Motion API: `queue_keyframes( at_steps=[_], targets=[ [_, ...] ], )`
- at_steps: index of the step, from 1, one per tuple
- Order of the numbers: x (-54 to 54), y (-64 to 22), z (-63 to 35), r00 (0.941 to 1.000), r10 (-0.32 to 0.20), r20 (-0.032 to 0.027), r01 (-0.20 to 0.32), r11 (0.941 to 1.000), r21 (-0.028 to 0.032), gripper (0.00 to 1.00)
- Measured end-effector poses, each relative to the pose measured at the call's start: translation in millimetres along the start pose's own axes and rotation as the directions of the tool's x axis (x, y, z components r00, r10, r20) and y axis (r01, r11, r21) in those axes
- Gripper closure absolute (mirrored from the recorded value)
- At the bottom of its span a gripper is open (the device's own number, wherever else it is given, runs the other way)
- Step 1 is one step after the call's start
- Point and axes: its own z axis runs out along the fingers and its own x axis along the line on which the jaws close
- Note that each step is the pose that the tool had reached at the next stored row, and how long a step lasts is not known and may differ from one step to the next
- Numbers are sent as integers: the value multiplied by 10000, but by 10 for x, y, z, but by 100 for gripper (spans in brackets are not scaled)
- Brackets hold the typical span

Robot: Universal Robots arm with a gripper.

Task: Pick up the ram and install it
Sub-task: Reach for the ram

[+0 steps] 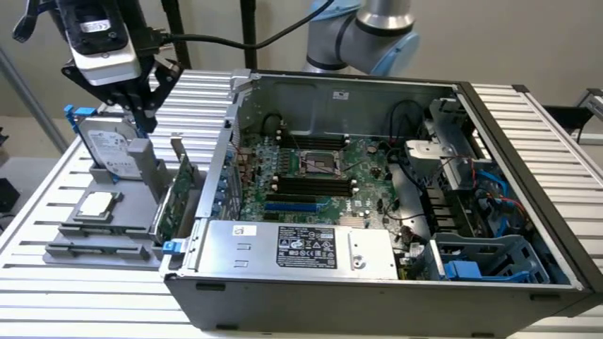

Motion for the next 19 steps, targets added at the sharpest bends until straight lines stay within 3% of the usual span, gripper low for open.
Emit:
queue_keyframes(
  at_steps=[19],
  targets=[
    [857,-162,78,10000,-2,8,2,9999,117,89]
  ],
)
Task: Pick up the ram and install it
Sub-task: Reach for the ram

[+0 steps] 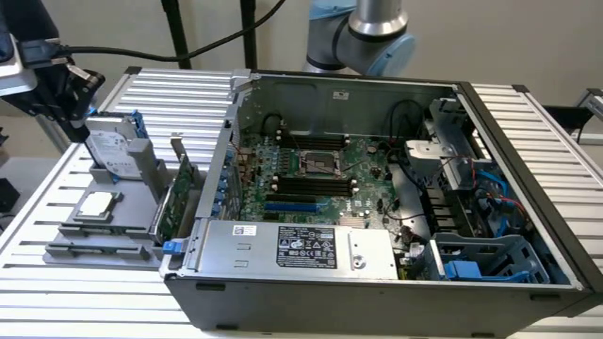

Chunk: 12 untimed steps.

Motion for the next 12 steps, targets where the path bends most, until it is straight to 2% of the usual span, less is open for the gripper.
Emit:
queue_keyframes(
  at_steps=[4,9,12],
  targets=[
    [93,-68,1,10000,-2,4,2,10000,51,89],
    [91,-226,-4,10000,-3,10,3,9999,127,89],
    [87,-307,-7,10000,-2,7,2,9999,140,89]
  ],
)
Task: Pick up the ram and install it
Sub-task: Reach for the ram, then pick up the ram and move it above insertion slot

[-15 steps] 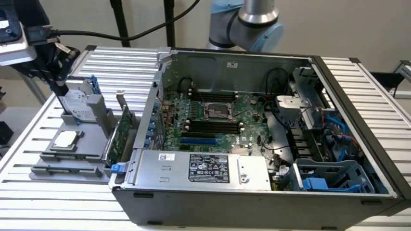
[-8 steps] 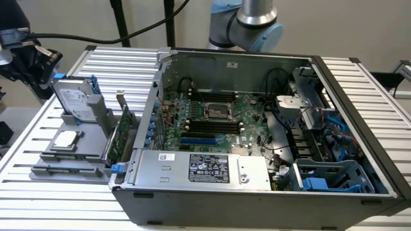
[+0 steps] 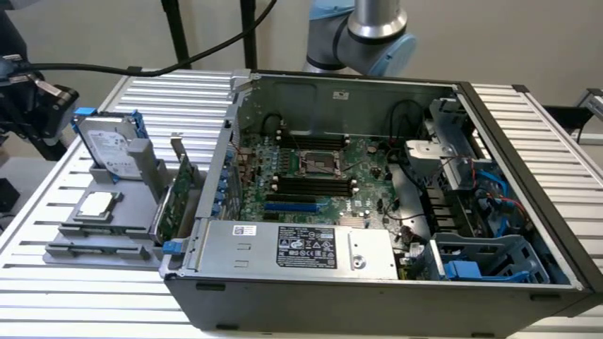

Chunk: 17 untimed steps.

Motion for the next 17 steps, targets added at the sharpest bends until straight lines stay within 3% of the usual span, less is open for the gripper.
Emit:
queue_keyframes(
  at_steps=[17],
  targets=[
    [0,-6,0,10000,0,0,0,10000,-1,89]
  ],
)
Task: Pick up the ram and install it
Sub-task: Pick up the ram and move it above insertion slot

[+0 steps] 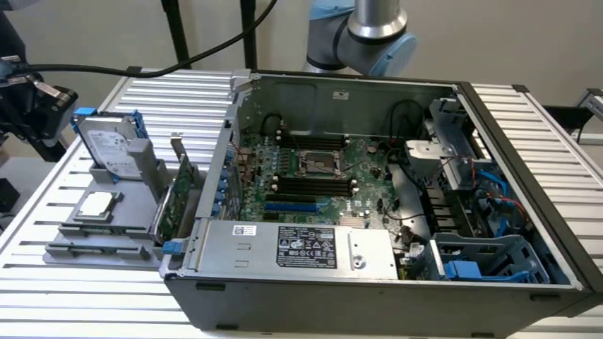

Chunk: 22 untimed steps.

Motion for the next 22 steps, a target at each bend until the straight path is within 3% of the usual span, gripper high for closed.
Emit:
queue_keyframes(
  at_steps=[6,12,17,22],
  targets=[
    [0,0,0,10000,-29,-1,29,10000,0,89],
    [0,0,3,9942,-1071,-17,1071,9942,-23,89],
    [0,0,12,9806,-1959,-27,1959,9806,-44,89],
    [0,0,26,9587,-2843,-38,2842,9587,-66,89]
  ],
)
